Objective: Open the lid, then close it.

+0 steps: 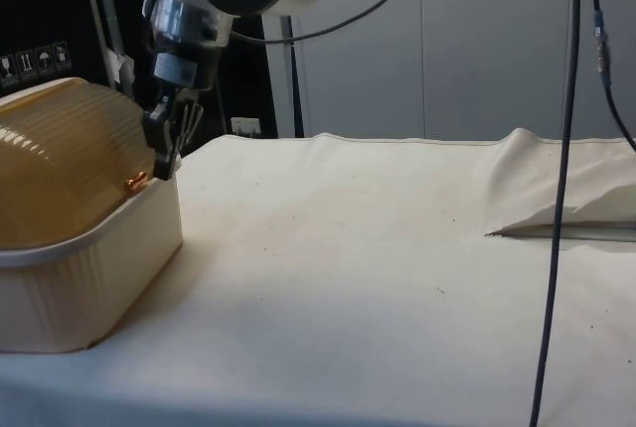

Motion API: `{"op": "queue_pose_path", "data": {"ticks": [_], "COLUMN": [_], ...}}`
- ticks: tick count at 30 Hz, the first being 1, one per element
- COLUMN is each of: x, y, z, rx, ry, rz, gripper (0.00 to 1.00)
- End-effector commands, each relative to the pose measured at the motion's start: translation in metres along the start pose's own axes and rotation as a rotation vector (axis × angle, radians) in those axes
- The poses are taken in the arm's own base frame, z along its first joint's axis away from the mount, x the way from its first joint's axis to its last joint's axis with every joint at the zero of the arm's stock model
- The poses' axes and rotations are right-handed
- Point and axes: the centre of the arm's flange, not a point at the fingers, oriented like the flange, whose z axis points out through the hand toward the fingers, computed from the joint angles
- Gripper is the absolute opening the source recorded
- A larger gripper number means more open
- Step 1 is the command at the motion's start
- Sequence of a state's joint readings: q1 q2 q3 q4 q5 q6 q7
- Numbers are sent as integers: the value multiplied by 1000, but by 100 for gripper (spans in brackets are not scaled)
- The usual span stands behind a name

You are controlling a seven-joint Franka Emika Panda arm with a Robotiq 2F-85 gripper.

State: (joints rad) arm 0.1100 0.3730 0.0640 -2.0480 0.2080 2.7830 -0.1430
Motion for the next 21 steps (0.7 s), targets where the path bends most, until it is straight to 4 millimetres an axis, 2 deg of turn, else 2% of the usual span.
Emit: {"op": "queue_pose_path", "data": {"ticks": [1, 3, 14, 21], "x": [2, 1, 6, 7], "y": [-5, -3, -22, -20], "z": [2, 2, 11, 10], "rx": [19, 6, 42, 29], "ry": [1, 1, -3, -2], "rz": [3, 0, 3, -1], "gripper": [0, 0, 0, 0]}}
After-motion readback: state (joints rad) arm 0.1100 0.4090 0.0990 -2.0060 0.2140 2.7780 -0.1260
